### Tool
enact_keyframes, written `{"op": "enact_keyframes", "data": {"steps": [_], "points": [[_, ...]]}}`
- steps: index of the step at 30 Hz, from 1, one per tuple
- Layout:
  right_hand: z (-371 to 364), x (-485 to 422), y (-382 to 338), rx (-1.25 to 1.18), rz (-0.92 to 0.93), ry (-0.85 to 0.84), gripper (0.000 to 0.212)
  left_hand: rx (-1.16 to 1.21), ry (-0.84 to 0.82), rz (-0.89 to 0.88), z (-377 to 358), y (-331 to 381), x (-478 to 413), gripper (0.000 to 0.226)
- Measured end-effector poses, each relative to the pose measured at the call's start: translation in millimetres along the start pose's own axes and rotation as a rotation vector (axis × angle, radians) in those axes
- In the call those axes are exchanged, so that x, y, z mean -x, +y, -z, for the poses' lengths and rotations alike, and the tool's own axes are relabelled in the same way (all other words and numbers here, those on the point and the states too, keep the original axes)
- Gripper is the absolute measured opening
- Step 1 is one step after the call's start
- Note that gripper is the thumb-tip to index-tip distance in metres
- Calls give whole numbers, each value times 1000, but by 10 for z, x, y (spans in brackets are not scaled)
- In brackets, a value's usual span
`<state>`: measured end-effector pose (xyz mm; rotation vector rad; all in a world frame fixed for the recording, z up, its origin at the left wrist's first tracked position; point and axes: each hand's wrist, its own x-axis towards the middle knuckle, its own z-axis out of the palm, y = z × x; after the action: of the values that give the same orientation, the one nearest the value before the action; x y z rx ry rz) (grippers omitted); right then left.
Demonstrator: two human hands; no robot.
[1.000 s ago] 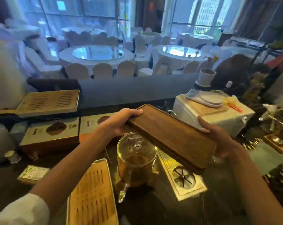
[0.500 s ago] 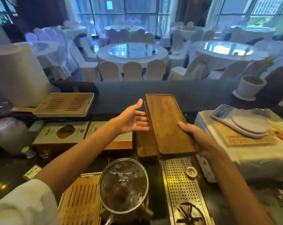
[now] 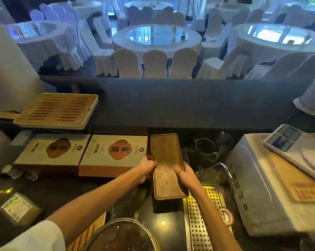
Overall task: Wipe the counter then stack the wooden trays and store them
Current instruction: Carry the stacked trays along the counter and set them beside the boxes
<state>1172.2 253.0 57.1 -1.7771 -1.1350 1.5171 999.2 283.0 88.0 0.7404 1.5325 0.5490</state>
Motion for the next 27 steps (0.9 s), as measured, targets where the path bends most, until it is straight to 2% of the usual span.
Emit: {"op": "enact_keyframes", "data": {"steps": [3,7,11,17,22,27], "points": [[-38,-227,80,-35,-32,33,44,-14,28,22,-119,-27,-236,40],[-71,-456,100,18,-82,76,53,-39,4,47,-230,-58,-465,46],[-157,-595,90,50,-80,106,53,-44,64,20,-306,-132,-572,59],[-181,-634,162,31,-124,182,52,-81,145,2,-408,-148,-592,61],[-194,-595,191,-96,-118,99,44,-157,178,24,-435,-100,-591,62],[-263,-609,169,-85,-88,97,40,-150,128,95,-309,-51,-599,56]]}}
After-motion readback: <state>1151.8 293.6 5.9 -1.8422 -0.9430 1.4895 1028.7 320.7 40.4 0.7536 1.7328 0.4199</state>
